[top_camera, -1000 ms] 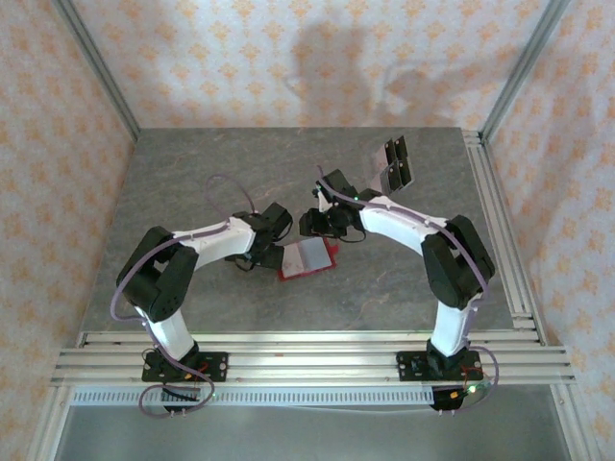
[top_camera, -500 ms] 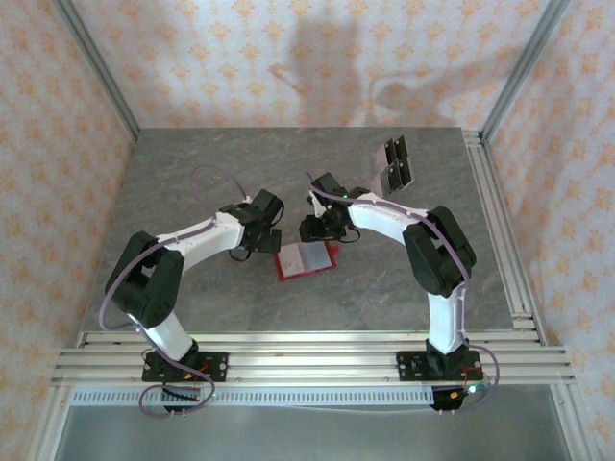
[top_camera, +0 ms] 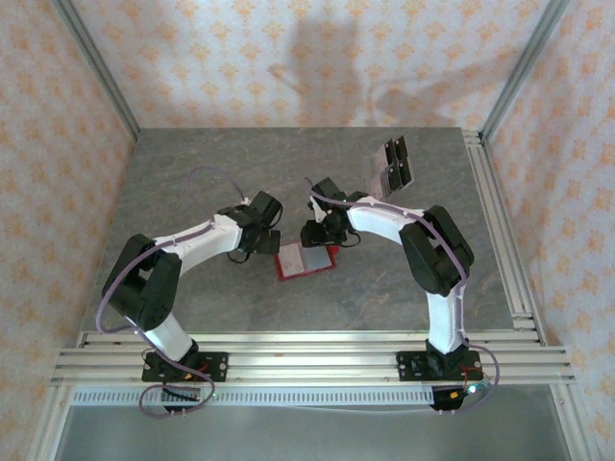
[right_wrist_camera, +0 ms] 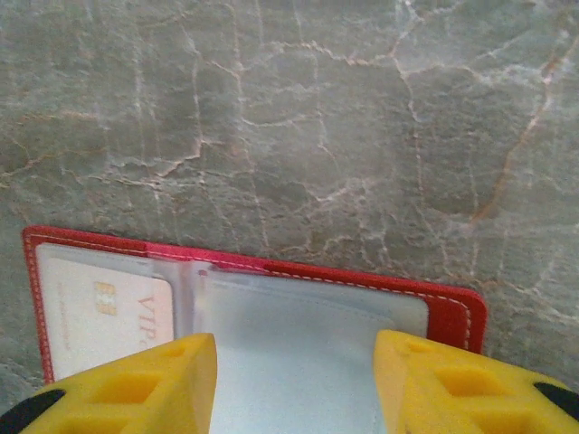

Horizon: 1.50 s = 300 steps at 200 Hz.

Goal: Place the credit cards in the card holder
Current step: Flip over the card slot in the card holder.

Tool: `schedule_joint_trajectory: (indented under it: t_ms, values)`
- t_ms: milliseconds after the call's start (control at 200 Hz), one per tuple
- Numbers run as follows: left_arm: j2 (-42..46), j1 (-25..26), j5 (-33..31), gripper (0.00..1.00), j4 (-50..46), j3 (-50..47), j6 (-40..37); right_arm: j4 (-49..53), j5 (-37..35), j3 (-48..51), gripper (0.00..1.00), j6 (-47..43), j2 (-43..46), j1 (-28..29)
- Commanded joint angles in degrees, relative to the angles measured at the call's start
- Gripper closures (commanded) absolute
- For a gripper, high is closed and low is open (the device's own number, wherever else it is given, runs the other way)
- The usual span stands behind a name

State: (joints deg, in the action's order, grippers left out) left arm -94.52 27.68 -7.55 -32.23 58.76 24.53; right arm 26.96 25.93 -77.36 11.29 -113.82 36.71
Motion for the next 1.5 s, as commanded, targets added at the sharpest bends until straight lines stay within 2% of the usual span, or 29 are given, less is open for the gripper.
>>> schedule_joint_trajectory:
  t_ms: [0, 295, 601, 761, 1031, 1496]
  values:
    - [1.1, -0.6, -1.1, 0.00, 0.1, -0.4, 0.9, -0.6, 2.7, 2.9, 0.51, 2.1, 0.2, 1.1]
    - [2.4, -0.6, 1.2, 0.00, 0.7, -0.8, 1.4, -5.1, 6.9, 4.9, 0.51, 7.0, 1.6, 2.0]
    - [7.9, 0.1, 8.0, 0.00, 5.7, -5.3, 5.1, -8.4, 8.6, 5.7, 0.51, 10.6, 1.8, 2.3]
    - [11.5, 2.5, 10.6, 0.00, 9.5, -8.9, 8.6, -8.9, 8.3, 5.9, 0.51, 11.3, 1.6, 2.4]
    - [14.3, 8.7, 10.6, 0.00, 13.5, -11.9, 11.4, -9.0, 8.1, 6.2, 0.51, 11.6, 1.4, 2.3]
    - [12.3, 11.9, 11.7, 0.00, 19.5, -14.0, 11.8, -9.1, 8.2, 6.2, 0.51, 11.7, 1.3, 2.4]
